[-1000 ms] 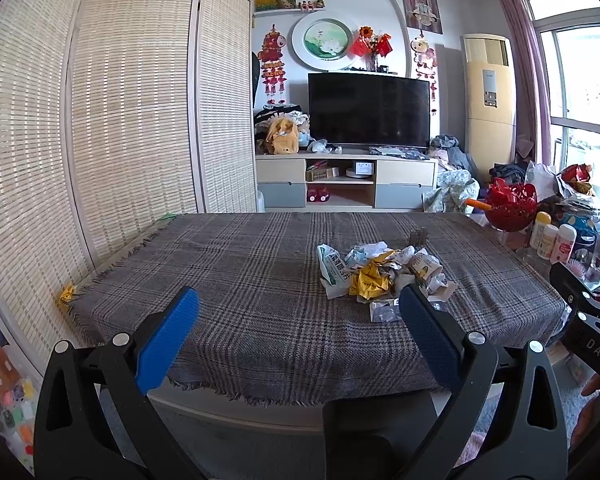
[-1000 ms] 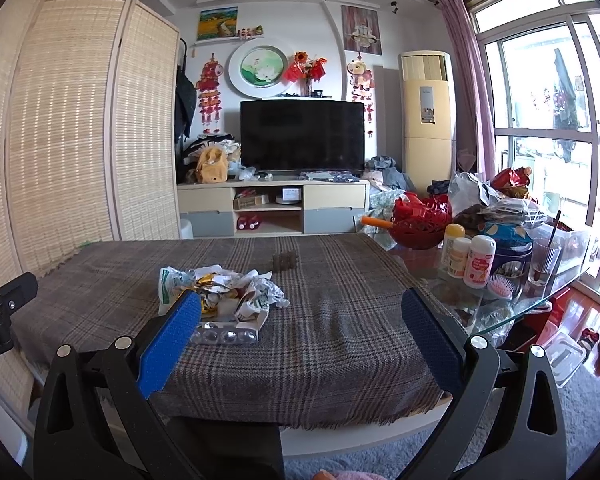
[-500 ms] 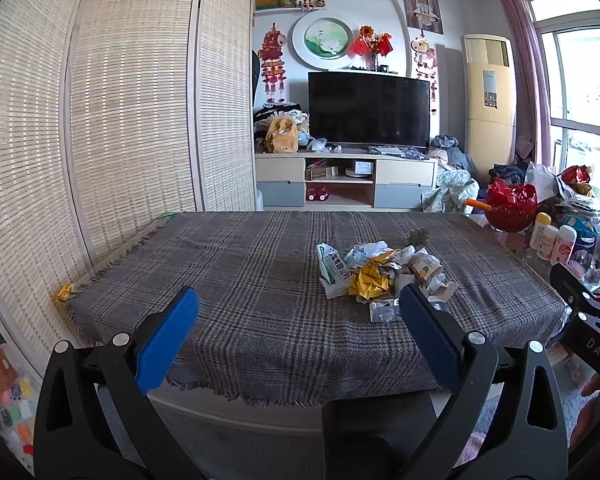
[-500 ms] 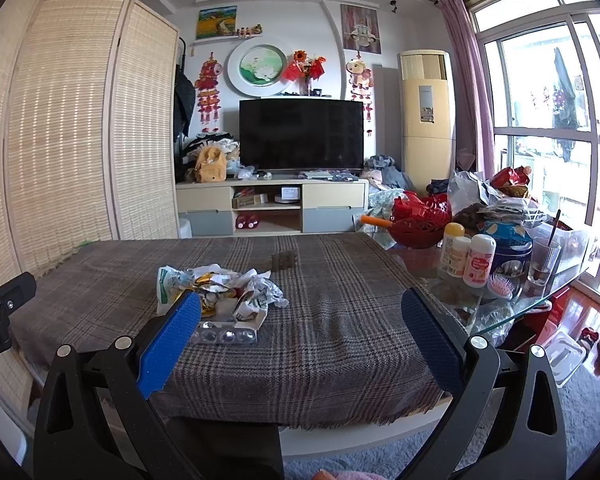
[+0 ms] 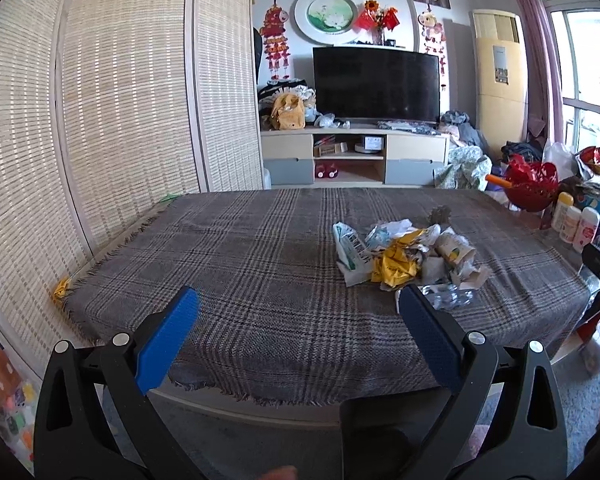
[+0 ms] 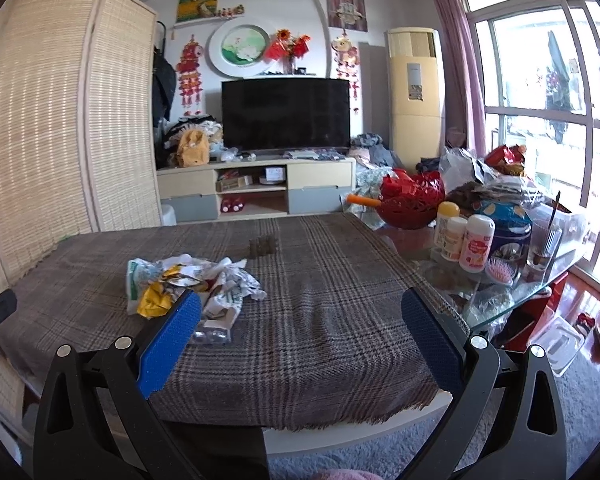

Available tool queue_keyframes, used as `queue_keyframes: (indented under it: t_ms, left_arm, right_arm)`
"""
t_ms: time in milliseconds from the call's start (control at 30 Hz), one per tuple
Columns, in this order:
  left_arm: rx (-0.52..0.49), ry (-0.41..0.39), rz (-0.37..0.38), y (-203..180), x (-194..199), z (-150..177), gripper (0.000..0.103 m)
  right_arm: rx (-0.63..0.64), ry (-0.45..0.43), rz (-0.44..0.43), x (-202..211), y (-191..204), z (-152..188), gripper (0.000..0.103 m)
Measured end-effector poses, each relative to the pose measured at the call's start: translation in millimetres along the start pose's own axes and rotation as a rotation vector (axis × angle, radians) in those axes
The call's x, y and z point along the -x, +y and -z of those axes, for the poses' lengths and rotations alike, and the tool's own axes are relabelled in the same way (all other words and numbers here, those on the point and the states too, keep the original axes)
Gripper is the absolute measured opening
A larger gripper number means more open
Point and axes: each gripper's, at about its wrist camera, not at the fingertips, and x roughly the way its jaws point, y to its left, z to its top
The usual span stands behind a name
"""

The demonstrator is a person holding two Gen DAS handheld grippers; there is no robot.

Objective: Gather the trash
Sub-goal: 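Move the right tool to the trash pile and grasp the white-green paper strip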

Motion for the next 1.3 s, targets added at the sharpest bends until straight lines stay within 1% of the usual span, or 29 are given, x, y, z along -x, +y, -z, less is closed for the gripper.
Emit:
queue_keyframes:
  t_ms: [167, 267, 367, 467, 667, 800, 867, 900, 1000, 1033, 1067, 1100, 1133, 1167, 1233, 1300]
  left_arm:
    - [-0.019, 0.057, 0.008, -1, -32, 5, 0.095]
    - [-0.032, 0.087, 0.018, -5, -48, 9, 0.095]
    - [-0.046, 0.11, 0.036, -10, -62, 10, 0.095]
    - [-0.06, 0.12, 0.04, -12, -74, 9, 0.095]
    - [-0.068, 0.117, 0.055, -12, -96, -3, 0.095]
    - [-0.068, 0.122, 0.059, -11, -113, -11, 0.095]
    - [-0.061, 0.126, 0.078, -11, -120, -13, 0.095]
    - [-0.057, 0.127, 0.089, -11, -122, -14, 0.095]
    - [-0.056, 0.135, 0.132, -15, -133, -16, 0.095]
    - [-0.059, 0.137, 0.141, -16, -137, -17, 0.095]
    - [-0.062, 0.138, 0.149, -19, -140, -19, 0.095]
    - [-0.066, 0.139, 0.163, -21, -144, -20, 0.095]
    - [-0.067, 0.138, 0.176, -24, -146, -21, 0.095]
    - [-0.069, 0.139, 0.192, -27, -149, -22, 0.095]
    - [-0.076, 0.141, 0.212, -33, -153, -23, 0.095]
    - [-0.083, 0.144, 0.232, -38, -156, -23, 0.095]
  right_arm:
    - [-0.036, 0.107, -0.05, -39, -2, 10, 0.1]
    - [-0.033, 0.143, -0.063, -55, 2, 17, 0.1]
    - [-0.037, 0.155, -0.078, -67, 4, 17, 0.1]
    - [-0.04, 0.173, -0.115, -82, 10, 14, 0.1]
    - [0.0, 0.198, -0.136, -107, 31, 6, 0.1]
    - [-0.008, 0.232, -0.231, -128, 43, 1, 0.1]
    - [0.003, 0.239, -0.256, -137, 50, -1, 0.099]
    - [0.013, 0.241, -0.26, -140, 53, -1, 0.097]
    - [0.036, 0.262, -0.276, -154, 62, -1, 0.079]
    - [0.047, 0.27, -0.277, -158, 65, -1, 0.076]
    - [0.056, 0.278, -0.277, -162, 67, -2, 0.07]
    - [0.059, 0.282, -0.274, -164, 68, -1, 0.067]
    - [0.061, 0.287, -0.272, -167, 68, -1, 0.062]
    - [0.062, 0.295, -0.272, -171, 68, -1, 0.059]
    - [0.061, 0.302, -0.28, -176, 70, 3, 0.059]
    - [0.05, 0.323, -0.313, -181, 69, 6, 0.059]
